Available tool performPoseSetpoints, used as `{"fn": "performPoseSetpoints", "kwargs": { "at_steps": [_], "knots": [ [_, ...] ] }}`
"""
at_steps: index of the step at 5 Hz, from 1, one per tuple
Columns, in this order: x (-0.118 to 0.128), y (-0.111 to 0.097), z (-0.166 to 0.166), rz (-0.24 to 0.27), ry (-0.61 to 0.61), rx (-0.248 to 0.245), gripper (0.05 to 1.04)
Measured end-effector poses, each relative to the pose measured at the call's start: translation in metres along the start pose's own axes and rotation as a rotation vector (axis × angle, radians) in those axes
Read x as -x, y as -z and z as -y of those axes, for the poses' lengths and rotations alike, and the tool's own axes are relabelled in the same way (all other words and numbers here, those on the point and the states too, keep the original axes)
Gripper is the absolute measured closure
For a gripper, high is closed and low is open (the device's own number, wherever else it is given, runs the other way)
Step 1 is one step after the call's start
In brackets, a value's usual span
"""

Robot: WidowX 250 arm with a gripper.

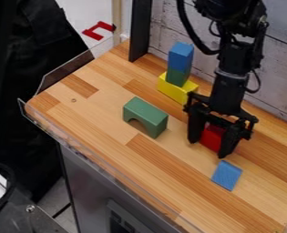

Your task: Put down the red cube to the table between the green arch and blue triangle

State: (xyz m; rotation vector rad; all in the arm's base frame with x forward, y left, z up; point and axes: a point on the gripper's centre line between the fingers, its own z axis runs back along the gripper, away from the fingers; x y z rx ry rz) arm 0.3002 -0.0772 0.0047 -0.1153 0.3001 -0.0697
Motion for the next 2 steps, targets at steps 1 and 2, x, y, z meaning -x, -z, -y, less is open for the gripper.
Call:
{"fn": "performPoseSetpoints", "kwargs": {
  "at_steps": [1,2],
  "knots": [
    [0.007,-0.012,-0.002,0.054,-0.023,0.023,0.087],
    [0.017,-0.044,-0.002,0.161,-0.021,0.018,0.087]
  ]
}}
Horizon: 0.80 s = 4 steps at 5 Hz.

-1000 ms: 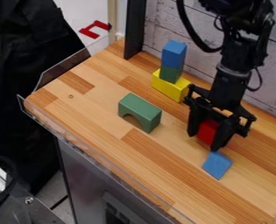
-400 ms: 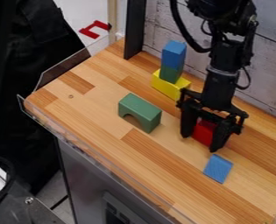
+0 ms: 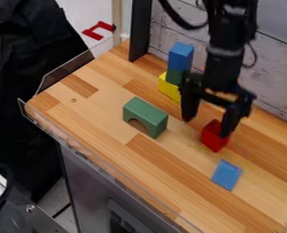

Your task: Put down the red cube to the table between the green arch and blue triangle

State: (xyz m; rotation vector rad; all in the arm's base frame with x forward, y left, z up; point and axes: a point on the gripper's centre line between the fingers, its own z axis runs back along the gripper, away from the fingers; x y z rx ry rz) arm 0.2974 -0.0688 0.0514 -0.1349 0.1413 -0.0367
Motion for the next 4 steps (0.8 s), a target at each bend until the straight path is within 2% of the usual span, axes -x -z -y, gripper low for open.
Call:
{"fn": "performPoseSetpoints", "kwargs": {
  "at_steps": [1,2,4],
  "knots": [
    [0.008,-0.039,0.002,0.086,0.006,-0.014,0.087],
    [0.019,-0.058,0.001,0.096,0.010,-0.029,0.087],
    [0.023,-0.070,-0.032,0.060,-0.090,-0.070,0.087]
  ]
}}
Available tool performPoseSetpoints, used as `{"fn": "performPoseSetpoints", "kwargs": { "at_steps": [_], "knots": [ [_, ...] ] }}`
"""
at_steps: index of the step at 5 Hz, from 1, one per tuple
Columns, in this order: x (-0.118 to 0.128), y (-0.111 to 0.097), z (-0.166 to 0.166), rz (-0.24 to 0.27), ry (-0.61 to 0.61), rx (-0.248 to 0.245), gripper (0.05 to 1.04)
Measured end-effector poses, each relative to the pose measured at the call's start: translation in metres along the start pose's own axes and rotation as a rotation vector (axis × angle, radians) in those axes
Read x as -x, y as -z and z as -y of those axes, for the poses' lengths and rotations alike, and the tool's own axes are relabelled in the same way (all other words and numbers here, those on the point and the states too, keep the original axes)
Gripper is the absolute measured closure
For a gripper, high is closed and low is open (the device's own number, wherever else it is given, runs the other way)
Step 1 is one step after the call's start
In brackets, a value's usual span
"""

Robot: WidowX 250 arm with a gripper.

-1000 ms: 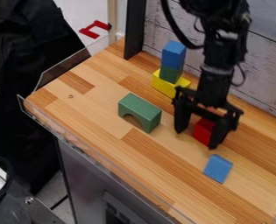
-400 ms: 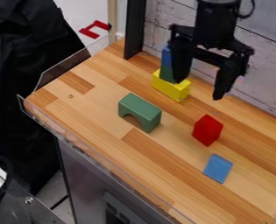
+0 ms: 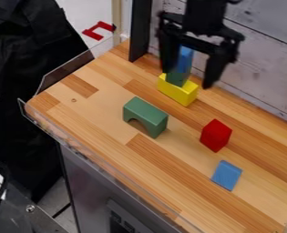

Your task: Put down the red cube to the table between the green arch and blue triangle

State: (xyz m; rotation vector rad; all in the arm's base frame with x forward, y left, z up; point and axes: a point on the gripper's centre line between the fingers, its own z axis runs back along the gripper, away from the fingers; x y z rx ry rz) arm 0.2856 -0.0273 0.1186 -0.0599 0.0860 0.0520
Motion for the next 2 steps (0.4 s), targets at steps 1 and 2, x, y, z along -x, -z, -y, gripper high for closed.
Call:
{"fn": "performPoseSetpoints", "kwargs": {
  "at_steps": [1,2],
  "knots": [
    [0.0004,0.0062,-0.0214,-0.044,-0.065,-0.025,0.087],
    [0.0006,0.0091,-0.0305,-0.061,-0.086,-0.027,0.087]
  ]
}}
